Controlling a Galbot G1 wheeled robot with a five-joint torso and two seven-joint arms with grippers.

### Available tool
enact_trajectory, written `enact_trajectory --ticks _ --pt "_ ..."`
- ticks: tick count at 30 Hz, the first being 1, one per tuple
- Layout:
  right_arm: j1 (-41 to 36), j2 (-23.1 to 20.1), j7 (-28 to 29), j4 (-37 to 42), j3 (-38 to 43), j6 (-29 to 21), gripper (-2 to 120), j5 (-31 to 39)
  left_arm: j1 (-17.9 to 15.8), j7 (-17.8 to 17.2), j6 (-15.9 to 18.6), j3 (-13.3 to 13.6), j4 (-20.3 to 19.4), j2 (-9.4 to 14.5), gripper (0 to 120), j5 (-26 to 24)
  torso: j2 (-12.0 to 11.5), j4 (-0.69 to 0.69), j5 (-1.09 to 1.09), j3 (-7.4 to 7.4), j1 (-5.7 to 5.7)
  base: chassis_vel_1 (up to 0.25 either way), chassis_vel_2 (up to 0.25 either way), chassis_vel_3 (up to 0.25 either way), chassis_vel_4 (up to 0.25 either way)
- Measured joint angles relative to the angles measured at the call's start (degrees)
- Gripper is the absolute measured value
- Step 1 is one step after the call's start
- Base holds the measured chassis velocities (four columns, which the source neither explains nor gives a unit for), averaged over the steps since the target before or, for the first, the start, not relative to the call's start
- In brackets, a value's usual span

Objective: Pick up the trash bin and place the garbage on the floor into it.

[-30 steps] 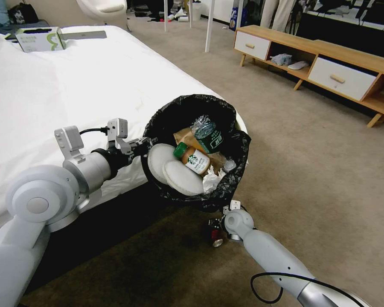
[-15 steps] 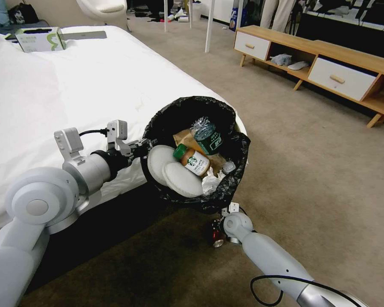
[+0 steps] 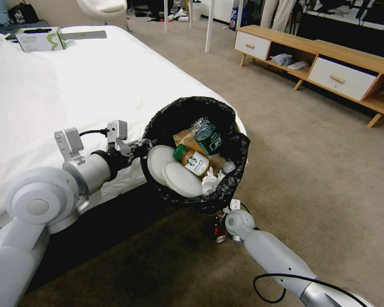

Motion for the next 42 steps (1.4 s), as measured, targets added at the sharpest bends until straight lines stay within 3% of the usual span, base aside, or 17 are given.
enact_trajectory --ticks 8,16,29,42 --pt "0.53 -5.68 -0.22 3.22 2.12 0.84 25 -0.3 -0.74 -2.36 0.0 1.25 -0.49 0.03 2 -2.13 0.0 -0.02 0.01 0.0 0.0 0.0 0.0 0.0 0.0" --pt "0.27 -11.92 -1.08 8.75 7.8 1.66 25 -2.37 -1.05 -7.19 0.0 2.78 -1.76 0.41 2 -7.24 0.0 -0.01 0.0 -0.01 0.0 0.0 0.0 0.0 0.0" --pt "-0.82 -15.39 -3.17 12.9 16.63 2.6 25 -5.64 0.06 -11.3 0.0 5.65 -4.52 1.9 2 -14.14 0.0 -0.01 0.0 -0.01 0.0 0.0 0.0 0.0 0.0" --pt "-2.47 -18.24 -8.93 21.11 25.64 6.57 25 -12.31 1.3 -12.08 0.0 7.84 -3.93 3.39 2 -15.69 0.0 -0.01 -0.01 -0.01 0.0 0.0 0.0 0.0 0.0"
